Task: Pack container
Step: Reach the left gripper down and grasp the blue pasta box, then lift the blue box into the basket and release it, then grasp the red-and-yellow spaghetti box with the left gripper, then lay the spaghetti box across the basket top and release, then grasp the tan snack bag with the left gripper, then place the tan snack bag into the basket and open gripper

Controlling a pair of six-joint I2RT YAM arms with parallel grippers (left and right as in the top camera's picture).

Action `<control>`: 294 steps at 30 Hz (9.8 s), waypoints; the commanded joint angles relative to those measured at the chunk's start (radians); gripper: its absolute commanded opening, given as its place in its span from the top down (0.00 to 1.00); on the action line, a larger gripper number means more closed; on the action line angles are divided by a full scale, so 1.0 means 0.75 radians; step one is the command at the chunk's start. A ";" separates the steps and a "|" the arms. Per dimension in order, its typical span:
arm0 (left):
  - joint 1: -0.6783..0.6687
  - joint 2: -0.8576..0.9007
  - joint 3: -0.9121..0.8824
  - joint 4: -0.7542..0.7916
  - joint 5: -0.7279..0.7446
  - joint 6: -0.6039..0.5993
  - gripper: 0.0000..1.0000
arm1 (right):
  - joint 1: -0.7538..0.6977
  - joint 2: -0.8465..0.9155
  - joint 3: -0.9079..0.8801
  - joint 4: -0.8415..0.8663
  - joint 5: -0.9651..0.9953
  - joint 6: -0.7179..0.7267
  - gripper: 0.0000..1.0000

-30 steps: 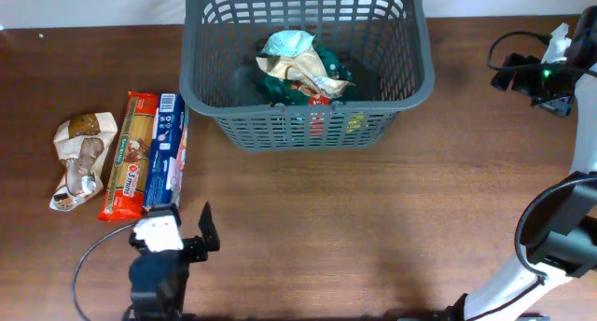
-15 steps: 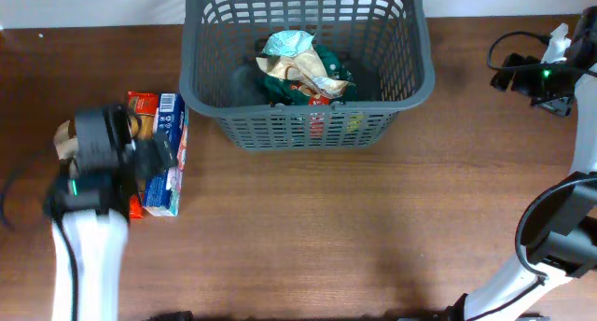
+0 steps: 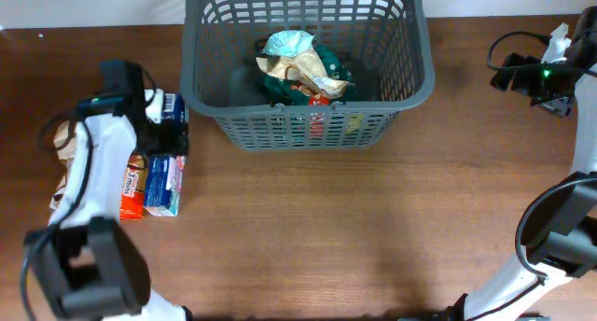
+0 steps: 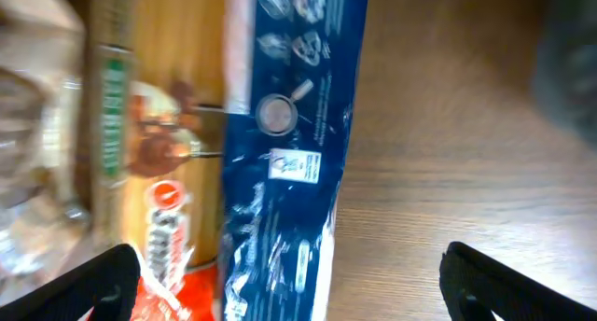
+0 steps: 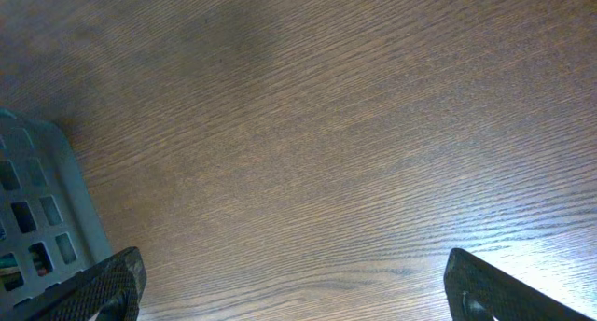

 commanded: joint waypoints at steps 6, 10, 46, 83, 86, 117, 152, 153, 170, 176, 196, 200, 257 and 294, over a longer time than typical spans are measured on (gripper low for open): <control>0.011 0.203 0.012 0.047 -0.053 0.174 0.06 | 0.001 -0.001 -0.009 0.003 -0.007 -0.002 0.01; 0.011 0.283 0.012 0.071 -0.065 0.178 0.08 | 0.001 -0.001 -0.009 0.003 -0.007 -0.003 0.01; -0.526 0.281 1.696 -0.539 0.077 1.024 0.98 | 0.001 -0.001 -0.009 0.003 -0.007 -0.002 0.01; -0.691 0.241 1.754 -0.581 -0.424 0.823 0.01 | 0.001 -0.001 -0.009 0.003 -0.007 -0.003 0.01; -0.621 0.120 1.713 -0.580 -0.422 0.773 0.01 | 0.001 -0.001 -0.009 0.003 -0.007 -0.003 0.01; 0.246 0.095 0.021 0.108 -0.128 0.301 0.00 | 0.001 -0.001 -0.009 0.003 -0.007 -0.003 0.01; 0.071 0.469 1.327 -0.586 0.157 0.300 0.98 | 0.001 -0.001 -0.009 0.003 -0.007 -0.003 0.01; 0.062 0.469 1.456 -0.627 0.157 0.300 0.98 | 0.001 -0.001 -0.009 0.003 -0.007 -0.003 0.01; -0.547 0.444 2.172 -0.556 0.456 1.216 0.98 | 0.001 -0.001 -0.009 0.003 -0.007 -0.003 0.01; -0.621 0.552 1.918 -0.550 0.344 1.260 0.98 | 0.001 -0.001 -0.009 0.003 -0.007 -0.003 0.01; -0.622 0.795 1.706 -0.519 0.230 1.116 0.14 | 0.001 -0.001 -0.009 0.003 -0.007 -0.002 0.01; -0.627 0.759 1.776 -0.567 0.075 0.911 0.01 | 0.001 -0.001 -0.009 0.003 -0.007 -0.003 0.01; 0.547 0.527 0.195 0.128 -0.101 0.300 0.42 | 0.001 -0.001 -0.009 0.003 -0.007 -0.003 0.01; -0.613 0.441 1.768 -0.531 0.216 1.276 0.98 | 0.001 -0.001 -0.009 0.003 -0.007 -0.003 0.01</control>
